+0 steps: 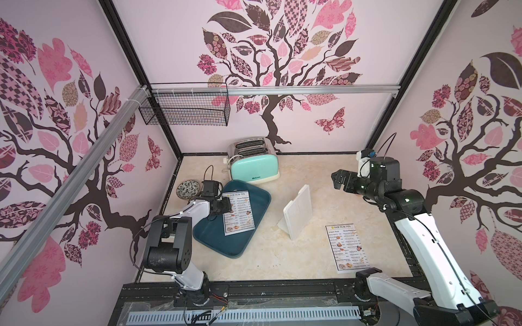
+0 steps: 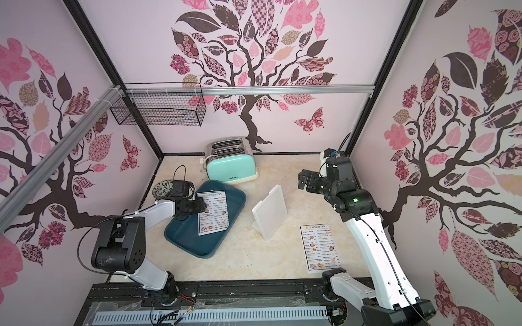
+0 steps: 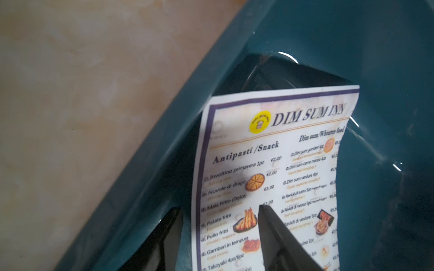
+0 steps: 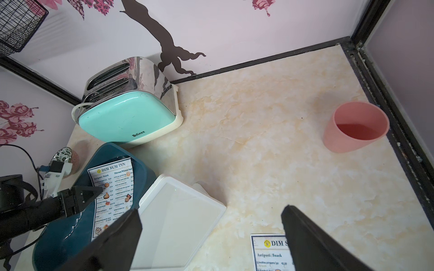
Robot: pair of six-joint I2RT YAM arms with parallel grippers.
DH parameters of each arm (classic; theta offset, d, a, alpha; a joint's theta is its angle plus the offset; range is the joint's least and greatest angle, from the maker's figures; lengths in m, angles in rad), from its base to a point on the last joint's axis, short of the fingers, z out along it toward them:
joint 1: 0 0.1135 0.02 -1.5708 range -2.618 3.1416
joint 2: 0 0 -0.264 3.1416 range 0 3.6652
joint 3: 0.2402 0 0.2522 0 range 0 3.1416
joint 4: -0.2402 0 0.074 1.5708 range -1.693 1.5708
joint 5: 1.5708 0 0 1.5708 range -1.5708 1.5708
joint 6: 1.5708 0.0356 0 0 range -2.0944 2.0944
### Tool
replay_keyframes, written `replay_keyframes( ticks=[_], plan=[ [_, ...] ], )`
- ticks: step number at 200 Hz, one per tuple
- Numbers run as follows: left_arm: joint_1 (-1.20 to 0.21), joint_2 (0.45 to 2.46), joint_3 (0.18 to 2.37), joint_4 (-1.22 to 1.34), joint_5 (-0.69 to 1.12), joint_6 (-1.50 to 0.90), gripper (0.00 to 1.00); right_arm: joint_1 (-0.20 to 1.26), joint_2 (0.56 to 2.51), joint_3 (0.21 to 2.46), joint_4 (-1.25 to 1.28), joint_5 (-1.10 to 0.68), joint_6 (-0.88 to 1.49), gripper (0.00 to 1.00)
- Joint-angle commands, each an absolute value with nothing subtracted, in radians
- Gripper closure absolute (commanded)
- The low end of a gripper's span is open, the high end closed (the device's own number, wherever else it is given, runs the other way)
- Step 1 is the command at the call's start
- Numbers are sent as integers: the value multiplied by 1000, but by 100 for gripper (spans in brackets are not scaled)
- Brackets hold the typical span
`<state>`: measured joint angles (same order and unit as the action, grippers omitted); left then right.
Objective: Replace the menus in the menu holders
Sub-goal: Adjust the storage box at the center of the board.
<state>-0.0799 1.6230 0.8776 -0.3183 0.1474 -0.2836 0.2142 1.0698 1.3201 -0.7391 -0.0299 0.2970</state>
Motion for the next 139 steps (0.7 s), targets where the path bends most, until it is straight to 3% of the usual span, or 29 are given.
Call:
replay_keyframes(
  ticks=[1, 28, 106, 139],
  plan=[
    [-76, 1651, 915, -318, 179, -268, 42, 217, 1058, 1342, -764, -26, 282, 0],
    [-75, 1701, 939, -326, 207, -291, 46, 218, 1057, 1339, -761, -29, 284, 0],
    [-75, 1790, 1008, -338, 295, -298, 75, 218, 1063, 1357, -761, -29, 263, 0],
    [-75, 1698, 1023, -381, 287, -303, 72, 218, 1089, 1395, -784, -64, 268, 0]
  ],
)
